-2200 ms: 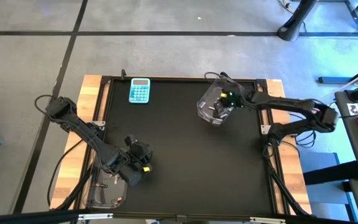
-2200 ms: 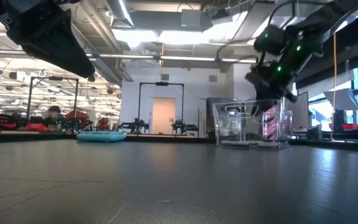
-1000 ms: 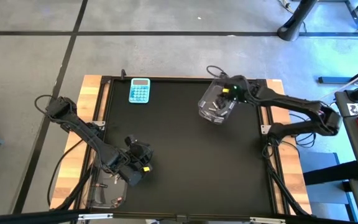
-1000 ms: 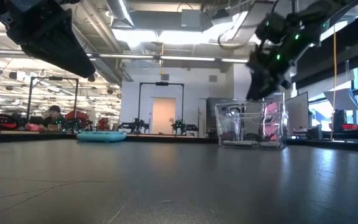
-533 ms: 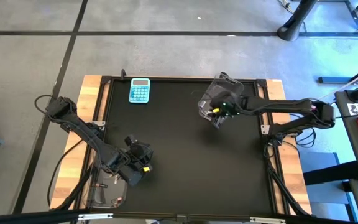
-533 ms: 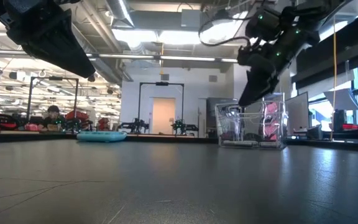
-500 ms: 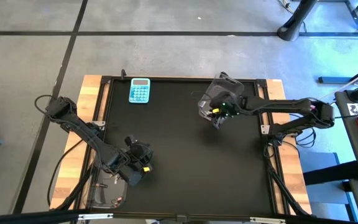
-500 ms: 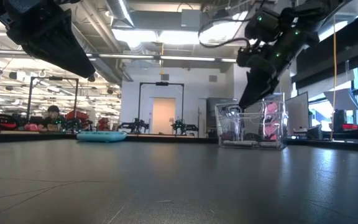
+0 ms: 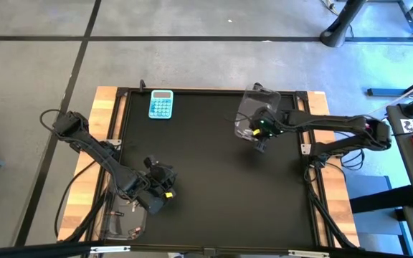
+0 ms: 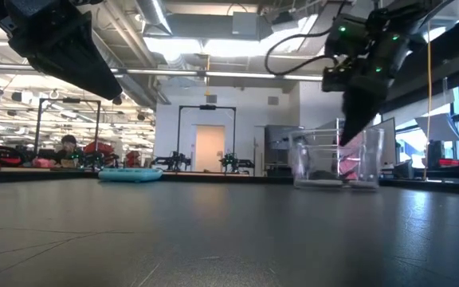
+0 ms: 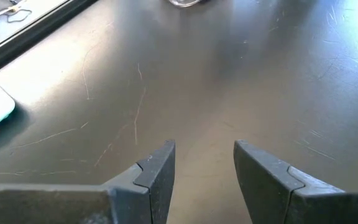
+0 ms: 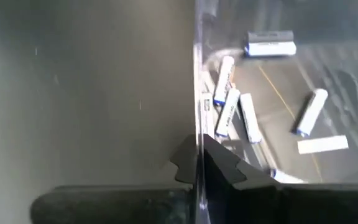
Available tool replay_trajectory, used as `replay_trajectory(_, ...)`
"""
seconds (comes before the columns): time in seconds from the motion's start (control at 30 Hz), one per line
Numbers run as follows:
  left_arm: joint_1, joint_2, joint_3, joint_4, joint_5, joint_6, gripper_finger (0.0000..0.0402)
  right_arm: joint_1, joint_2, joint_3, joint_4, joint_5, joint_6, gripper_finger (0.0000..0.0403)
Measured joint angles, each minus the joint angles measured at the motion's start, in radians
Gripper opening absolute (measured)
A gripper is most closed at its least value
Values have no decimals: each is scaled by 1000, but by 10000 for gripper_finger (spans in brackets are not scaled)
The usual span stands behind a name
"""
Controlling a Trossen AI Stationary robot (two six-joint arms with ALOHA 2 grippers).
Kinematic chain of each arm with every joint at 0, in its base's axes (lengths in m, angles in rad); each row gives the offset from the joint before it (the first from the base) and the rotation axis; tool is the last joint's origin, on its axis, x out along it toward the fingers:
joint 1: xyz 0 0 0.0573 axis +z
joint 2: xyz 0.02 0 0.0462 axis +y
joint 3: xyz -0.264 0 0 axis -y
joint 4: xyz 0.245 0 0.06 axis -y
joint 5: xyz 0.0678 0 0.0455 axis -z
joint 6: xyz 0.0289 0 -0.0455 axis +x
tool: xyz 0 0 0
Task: Sort batteries
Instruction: Move the top transparent bin to the top right of the table
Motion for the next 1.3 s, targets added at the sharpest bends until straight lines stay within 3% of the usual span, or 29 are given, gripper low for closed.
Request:
replay_trajectory(0.23, 0, 0, 0, 0, 0, 0, 155, 0, -116, 0, -259, 11, -69, 6)
replay_trajectory(0.53, 0, 0, 0, 0, 0, 0, 155, 0, -208, -1, -493, 124, -219, 15)
replay_trajectory(0.83, 0, 0, 0, 0, 0, -7, 155, 0, -203, -1, -520, 130, -435, 5)
replay_trajectory(1.07, 0, 0, 0, 1, 0, -7, 155, -1, -203, -1, -526, 217, -488, 13)
replay_trajectory(1.3, 0, 0, 0, 1, 0, -6, 155, -58, -203, -9, -507, 180, -477, 10)
